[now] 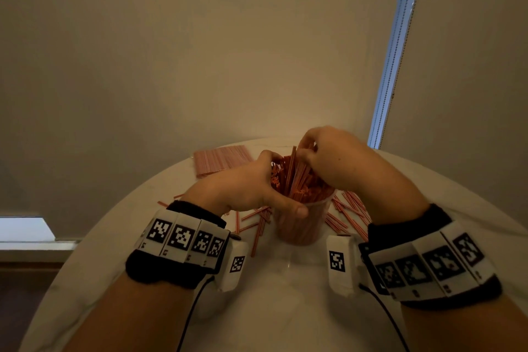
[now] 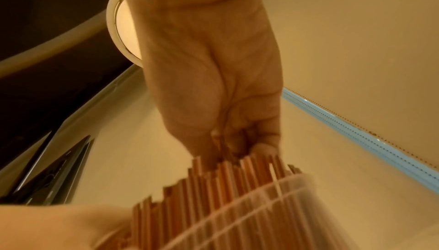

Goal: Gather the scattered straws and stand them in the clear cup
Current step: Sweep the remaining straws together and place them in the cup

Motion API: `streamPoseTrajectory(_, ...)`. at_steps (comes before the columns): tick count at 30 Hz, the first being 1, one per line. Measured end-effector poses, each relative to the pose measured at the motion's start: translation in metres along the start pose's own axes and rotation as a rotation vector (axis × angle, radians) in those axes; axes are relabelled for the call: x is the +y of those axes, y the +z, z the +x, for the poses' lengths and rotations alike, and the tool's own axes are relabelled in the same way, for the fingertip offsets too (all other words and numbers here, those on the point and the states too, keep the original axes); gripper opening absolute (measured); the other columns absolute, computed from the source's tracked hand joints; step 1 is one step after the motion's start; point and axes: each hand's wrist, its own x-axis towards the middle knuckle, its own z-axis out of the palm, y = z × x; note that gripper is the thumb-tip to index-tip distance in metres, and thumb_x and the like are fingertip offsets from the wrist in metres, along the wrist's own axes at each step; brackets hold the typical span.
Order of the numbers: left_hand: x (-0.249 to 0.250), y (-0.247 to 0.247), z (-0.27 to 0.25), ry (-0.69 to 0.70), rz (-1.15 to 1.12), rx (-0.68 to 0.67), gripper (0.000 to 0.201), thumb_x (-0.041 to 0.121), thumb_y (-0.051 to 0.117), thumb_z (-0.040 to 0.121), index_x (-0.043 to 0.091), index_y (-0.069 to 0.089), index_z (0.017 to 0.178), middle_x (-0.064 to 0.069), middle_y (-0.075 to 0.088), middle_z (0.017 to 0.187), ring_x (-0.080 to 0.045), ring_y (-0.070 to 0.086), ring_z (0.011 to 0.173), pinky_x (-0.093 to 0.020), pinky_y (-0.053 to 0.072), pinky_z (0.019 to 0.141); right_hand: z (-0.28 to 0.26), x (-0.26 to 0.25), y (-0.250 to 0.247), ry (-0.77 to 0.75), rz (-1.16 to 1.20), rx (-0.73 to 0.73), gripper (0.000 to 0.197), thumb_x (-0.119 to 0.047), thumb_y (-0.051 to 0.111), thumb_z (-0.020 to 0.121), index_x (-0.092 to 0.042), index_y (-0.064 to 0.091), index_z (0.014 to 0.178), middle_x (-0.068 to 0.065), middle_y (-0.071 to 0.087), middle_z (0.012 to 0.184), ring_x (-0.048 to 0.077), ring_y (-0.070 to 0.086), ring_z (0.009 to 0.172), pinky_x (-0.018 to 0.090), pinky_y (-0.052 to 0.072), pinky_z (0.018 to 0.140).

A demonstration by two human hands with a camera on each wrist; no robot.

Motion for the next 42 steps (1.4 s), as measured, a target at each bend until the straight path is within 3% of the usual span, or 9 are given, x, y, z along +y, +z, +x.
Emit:
streamPoseTrajectory(5, 0.001, 0.0, -0.001, 0.011, -0.006, -0.024, 0.119, 0.054, 0.096, 0.055, 0.035, 0.025, 0.149, 0.006, 0.063, 0.128, -0.016, 0.062, 0.119, -0.042, 0.052, 0.105, -0.001, 0.0, 0.006, -0.027, -0.11, -0.091, 0.028, -0.047, 0.055, 0.097, -0.028, 0.072, 0.107, -0.002, 0.069, 0.096, 0.017, 0.063, 0.092, 0.038, 0.055, 0.083)
streamPoseTrajectory(9, 0.002, 0.0, 0.0, 0.014, -0.013, -0.026, 0.116, 0.049, 0.095, 0.061, 0.032, 0.025, 0.151, 0.003, 0.06, 0.133, -0.021, 0.06, 0.123, -0.044, 0.051, 0.106, 0.001, 0.001, 0.006, -0.083, -0.112, -0.068, 0.038, -0.058, 0.054, 0.092, -0.046, 0.056, 0.129, -0.002, 0.048, 0.134, 0.023, 0.041, 0.127, 0.044, 0.042, 0.103)
streamPoseTrajectory(15, 0.0, 0.001, 0.001, -0.005, 0.02, -0.008, 0.124, 0.059, 0.094, 0.057, 0.036, 0.019, 0.152, 0.004, 0.064, 0.125, -0.019, 0.063, 0.115, -0.042, 0.055, 0.1, 0.001, 0.004, -0.001, -0.05, -0.072, -0.032, 0.007, -0.038, 0.066, 0.092, -0.032, 0.066, 0.095, -0.005, 0.066, 0.098, 0.015, 0.062, 0.089, 0.036, 0.057, 0.077)
streamPoseTrajectory(27, -0.003, -0.02, -0.01, 0.011, -0.076, -0.053, 0.13, 0.051, 0.093, 0.065, 0.032, 0.009, 0.162, 0.013, 0.063, 0.123, -0.008, 0.061, 0.115, -0.032, 0.052, 0.097, -0.003, 0.01, -0.012, -0.077, 0.133, -0.008, 0.037, -0.069, 0.063, 0.079, -0.034, 0.068, 0.092, -0.011, 0.068, 0.092, 0.008, 0.063, 0.084, 0.035, 0.055, 0.073)
streamPoseTrajectory(29, -0.007, -0.034, -0.017, -0.016, -0.105, 0.026, 0.115, 0.055, 0.088, 0.067, 0.024, 0.026, 0.159, 0.008, 0.067, 0.126, -0.012, 0.064, 0.115, -0.036, 0.054, 0.096, -0.007, 0.017, -0.024, -0.079, 0.192, 0.048, 0.04, -0.072, 0.056, 0.081, -0.034, 0.066, 0.089, -0.013, 0.069, 0.085, 0.005, 0.064, 0.078, 0.031, 0.051, 0.069)
streamPoseTrajectory(32, -0.023, -0.044, -0.017, -0.064, -0.04, 0.172, 0.045, 0.048, 0.073, 0.087, 0.024, 0.064, 0.124, 0.0, 0.071, 0.116, -0.021, 0.067, 0.108, -0.043, 0.057, 0.096, -0.008, 0.038, -0.035, 0.001, 0.199, 0.102, 0.032, -0.059, 0.052, 0.094, -0.03, 0.067, 0.089, -0.009, 0.071, 0.08, 0.01, 0.066, 0.074, 0.035, 0.053, 0.071)
streamPoseTrajectory(34, -0.034, -0.042, -0.008, -0.168, 0.141, 0.174, 0.029, 0.048, 0.061, 0.098, 0.021, 0.069, 0.108, -0.003, 0.073, 0.105, -0.021, 0.07, 0.097, -0.041, 0.06, 0.091, -0.004, 0.057, -0.033, 0.126, 0.114, 0.042, 0.033, -0.049, 0.052, 0.098, -0.021, 0.069, 0.093, -0.002, 0.072, 0.083, 0.016, 0.068, 0.077, 0.041, 0.056, 0.077)
streamPoseTrajectory(38, -0.039, -0.023, 0.019, -0.428, 0.67, 0.105, 0.061, 0.064, 0.043, 0.101, 0.009, 0.066, 0.09, -0.004, 0.07, 0.102, -0.019, 0.063, 0.083, -0.034, 0.051, 0.087, 0.006, 0.081, -0.013, 0.337, -0.245, -0.362, 0.058, -0.057, 0.051, 0.095, -0.004, 0.068, 0.113, 0.007, 0.07, 0.096, 0.023, 0.068, 0.088, 0.038, 0.056, 0.089)
streamPoseTrajectory(42, -0.034, -0.001, 0.046, -0.365, 0.759, 0.051, 0.071, 0.068, 0.039, 0.1, 0.007, 0.067, 0.124, -0.012, 0.067, 0.128, -0.029, 0.062, 0.115, -0.035, 0.046, 0.092, 0.012, 0.083, 0.006, 0.363, -0.514, -0.535, 0.08, -0.087, 0.047, 0.074, -0.014, 0.066, 0.102, 0.002, 0.067, 0.094, 0.02, 0.065, 0.091, 0.038, 0.053, 0.093)
